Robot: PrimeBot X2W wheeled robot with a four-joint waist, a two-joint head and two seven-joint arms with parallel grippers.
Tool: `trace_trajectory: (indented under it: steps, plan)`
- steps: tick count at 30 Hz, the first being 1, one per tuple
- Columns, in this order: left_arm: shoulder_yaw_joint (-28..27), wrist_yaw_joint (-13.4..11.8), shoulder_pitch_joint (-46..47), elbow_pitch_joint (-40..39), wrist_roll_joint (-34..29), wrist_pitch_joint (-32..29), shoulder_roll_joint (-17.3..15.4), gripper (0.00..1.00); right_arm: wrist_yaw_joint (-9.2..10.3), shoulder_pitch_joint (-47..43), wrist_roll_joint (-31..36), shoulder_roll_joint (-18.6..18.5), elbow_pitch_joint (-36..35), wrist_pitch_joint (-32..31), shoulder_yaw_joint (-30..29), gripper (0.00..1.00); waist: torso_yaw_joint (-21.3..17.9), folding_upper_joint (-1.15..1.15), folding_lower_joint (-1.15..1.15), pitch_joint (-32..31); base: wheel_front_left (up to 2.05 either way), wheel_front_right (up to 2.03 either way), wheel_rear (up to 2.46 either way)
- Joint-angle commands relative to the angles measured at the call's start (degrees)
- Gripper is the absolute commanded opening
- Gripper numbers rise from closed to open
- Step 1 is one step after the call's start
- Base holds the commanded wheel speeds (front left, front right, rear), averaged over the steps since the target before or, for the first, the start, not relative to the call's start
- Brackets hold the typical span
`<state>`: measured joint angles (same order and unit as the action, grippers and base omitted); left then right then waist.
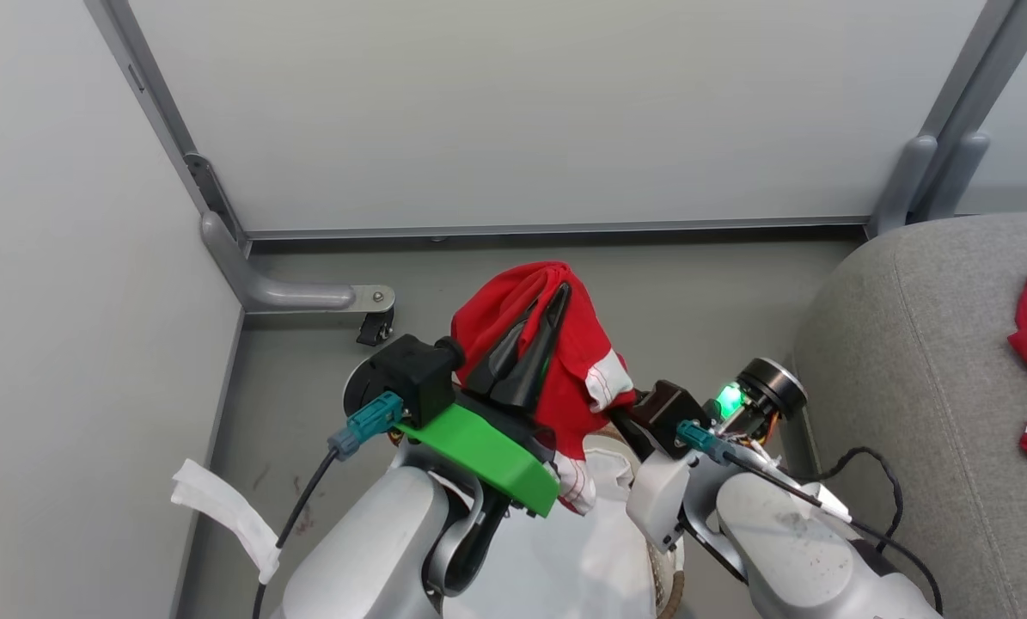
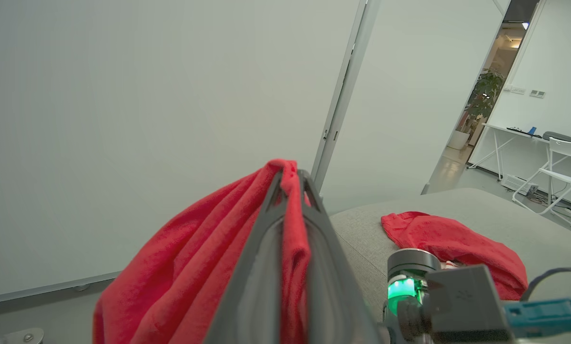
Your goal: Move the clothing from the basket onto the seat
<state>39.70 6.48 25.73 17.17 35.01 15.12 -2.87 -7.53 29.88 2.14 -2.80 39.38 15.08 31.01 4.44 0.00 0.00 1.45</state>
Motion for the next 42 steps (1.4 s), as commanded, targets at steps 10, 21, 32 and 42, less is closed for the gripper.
trace_trajectory:
  steps: [10,21,32,42]
  plan:
    - [-1.6,-0.4,-0.7,0.3,0.1,0.1,-0.1,0.00,0.08,-4.5,-8.4,-0.3,2.8,0.1,3.7,0.00,-0.7,0.00,0.00,0.0,0.00,0.00,0.00]
    - [-1.9,-0.3,-0.9,0.0,-0.3,0.1,-0.1,0.00,0.08,-5.0,-10.6,-0.3,1.9,0.1,3.8,0.00,-2.6,0.00,0.00,0.3,0.00,0.00,0.00]
    - [-4.4,-1.5,-1.6,0.1,-3.2,0.0,-0.1,1.00,0.08,-5.5,-10.6,-0.3,0.2,0.1,1.3,0.00,-5.2,0.00,0.00,1.1,0.00,0.00,0.00]
    - [-7.7,-0.8,-2.8,2.1,-7.3,0.0,-0.2,1.00,0.08,-6.9,-10.6,-0.3,-5.0,0.1,-2.7,0.00,-15.9,0.00,0.00,3.2,0.00,0.00,0.00]
